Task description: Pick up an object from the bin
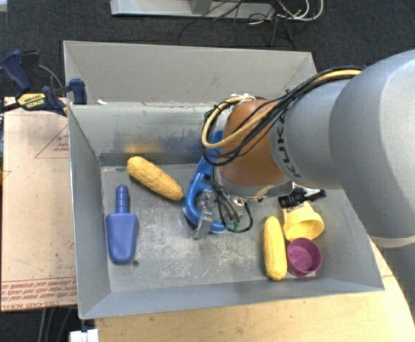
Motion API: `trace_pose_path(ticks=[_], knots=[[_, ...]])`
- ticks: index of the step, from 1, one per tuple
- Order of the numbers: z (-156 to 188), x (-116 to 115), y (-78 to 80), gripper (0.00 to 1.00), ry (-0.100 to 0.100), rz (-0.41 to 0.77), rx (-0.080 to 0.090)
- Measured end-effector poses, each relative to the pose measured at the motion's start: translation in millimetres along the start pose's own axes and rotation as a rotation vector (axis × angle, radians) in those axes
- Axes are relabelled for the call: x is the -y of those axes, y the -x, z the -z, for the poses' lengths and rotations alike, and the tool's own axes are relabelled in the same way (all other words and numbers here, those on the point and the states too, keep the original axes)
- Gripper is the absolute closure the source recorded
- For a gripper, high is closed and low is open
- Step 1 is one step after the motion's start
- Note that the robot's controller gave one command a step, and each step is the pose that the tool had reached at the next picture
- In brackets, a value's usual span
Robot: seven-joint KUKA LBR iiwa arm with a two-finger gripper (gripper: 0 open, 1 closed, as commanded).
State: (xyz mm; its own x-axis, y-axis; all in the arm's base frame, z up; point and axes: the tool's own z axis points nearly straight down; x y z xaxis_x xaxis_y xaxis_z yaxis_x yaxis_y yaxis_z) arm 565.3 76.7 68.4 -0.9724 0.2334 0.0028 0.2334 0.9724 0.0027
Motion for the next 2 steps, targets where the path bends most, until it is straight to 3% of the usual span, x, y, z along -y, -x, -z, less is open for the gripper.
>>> trace_pose_path(ticks=[1,2], knots=[[1.3,18.9,-43.8,1.00,0.001,0.032,0.000],[1.3,18.9,-43.8,1.00,0.001,0.032,0.000]])
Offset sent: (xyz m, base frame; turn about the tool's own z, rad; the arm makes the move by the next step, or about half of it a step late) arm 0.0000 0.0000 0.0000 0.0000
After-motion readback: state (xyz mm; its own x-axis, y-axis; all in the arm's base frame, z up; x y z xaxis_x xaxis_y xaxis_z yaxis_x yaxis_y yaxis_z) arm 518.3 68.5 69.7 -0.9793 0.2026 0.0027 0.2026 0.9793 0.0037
